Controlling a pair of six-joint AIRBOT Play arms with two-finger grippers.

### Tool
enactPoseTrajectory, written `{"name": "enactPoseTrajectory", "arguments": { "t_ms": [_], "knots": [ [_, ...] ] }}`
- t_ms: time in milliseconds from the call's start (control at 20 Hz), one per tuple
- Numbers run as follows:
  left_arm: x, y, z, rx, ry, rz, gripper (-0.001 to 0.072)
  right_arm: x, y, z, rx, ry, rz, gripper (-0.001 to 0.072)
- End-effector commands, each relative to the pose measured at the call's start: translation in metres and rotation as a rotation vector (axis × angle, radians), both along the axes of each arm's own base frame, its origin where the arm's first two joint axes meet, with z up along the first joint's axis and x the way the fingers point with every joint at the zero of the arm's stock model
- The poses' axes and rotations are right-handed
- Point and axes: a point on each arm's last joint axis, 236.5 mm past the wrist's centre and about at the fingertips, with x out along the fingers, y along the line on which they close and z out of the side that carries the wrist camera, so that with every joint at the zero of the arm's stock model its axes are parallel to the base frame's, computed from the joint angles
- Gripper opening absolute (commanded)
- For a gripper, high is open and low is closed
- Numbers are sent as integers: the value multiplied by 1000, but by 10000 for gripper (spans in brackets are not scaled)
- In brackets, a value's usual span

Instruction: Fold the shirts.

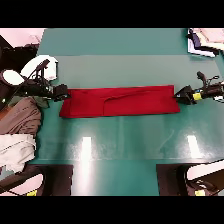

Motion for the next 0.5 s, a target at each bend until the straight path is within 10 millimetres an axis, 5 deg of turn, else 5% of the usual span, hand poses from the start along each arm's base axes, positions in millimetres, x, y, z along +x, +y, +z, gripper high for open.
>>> {"name": "enactPoseTrajectory", "arguments": {
  "t_ms": [0,50,100,200,450],
  "knots": [
    [-3,-4,1,-19,15,-3,26,1,16,-17,19,7,49,449],
    [-3,-5,1,-24,17,0,26,0,23,-18,25,14,65,387],
    [-3,-5,2,-31,20,8,26,0,25,-18,22,4,80,210],
    [-3,-8,1,-35,26,7,25,-1,29,-12,36,-26,114,14],
    [20,-73,1,-43,-75,-73,25,13,34,42,49,-162,96,12]
  ]
}}
